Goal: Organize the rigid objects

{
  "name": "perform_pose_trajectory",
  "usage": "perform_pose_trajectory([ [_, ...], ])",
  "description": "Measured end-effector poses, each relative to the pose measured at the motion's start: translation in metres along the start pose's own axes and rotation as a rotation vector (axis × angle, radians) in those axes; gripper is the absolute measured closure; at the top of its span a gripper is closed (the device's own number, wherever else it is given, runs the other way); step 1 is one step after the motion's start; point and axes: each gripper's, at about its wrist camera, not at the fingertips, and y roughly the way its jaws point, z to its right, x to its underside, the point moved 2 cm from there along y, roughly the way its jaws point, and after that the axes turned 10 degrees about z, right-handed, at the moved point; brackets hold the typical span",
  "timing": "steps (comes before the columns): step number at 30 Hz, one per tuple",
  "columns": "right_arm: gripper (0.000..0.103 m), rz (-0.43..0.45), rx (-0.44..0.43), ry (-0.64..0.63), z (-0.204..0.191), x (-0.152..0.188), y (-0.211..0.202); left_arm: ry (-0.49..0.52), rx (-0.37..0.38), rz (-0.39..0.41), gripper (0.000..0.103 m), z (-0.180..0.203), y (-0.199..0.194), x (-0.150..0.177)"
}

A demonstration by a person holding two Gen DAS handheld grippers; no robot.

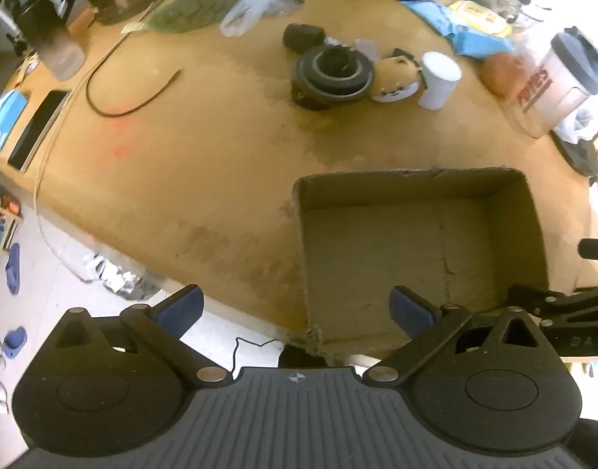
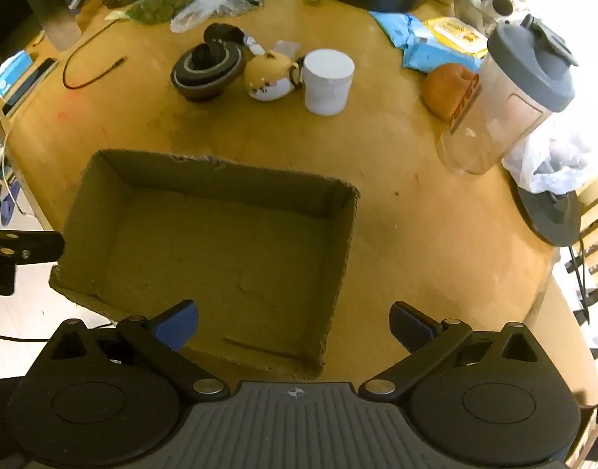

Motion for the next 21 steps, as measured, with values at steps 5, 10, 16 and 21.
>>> perform_pose_trajectory([
  [5,0.000,-0.027,-0.024,0.009,0.012,0.000,-0.004,-0.051,-0.046,-0.035,0.000,-0.015,0.006,0.004],
  [10,0.000,-0.063,-0.038,0.044,0.017,0.000,-0.003,-0.063,-0.060,-0.037,0.000,-0.020,0.005,0.003],
  [16,0.000,-0.056,-0.056,0.051,0.015,0.002,-0.004,-0.064,-0.037,0.004,0.000,-0.018,0.001,0.005],
  [21,0.000,-0.046,-0.085,0.047,0.013,0.000,-0.007,-0.035,-0.036,0.084,0.000,-0.013,-0.008,0.004],
])
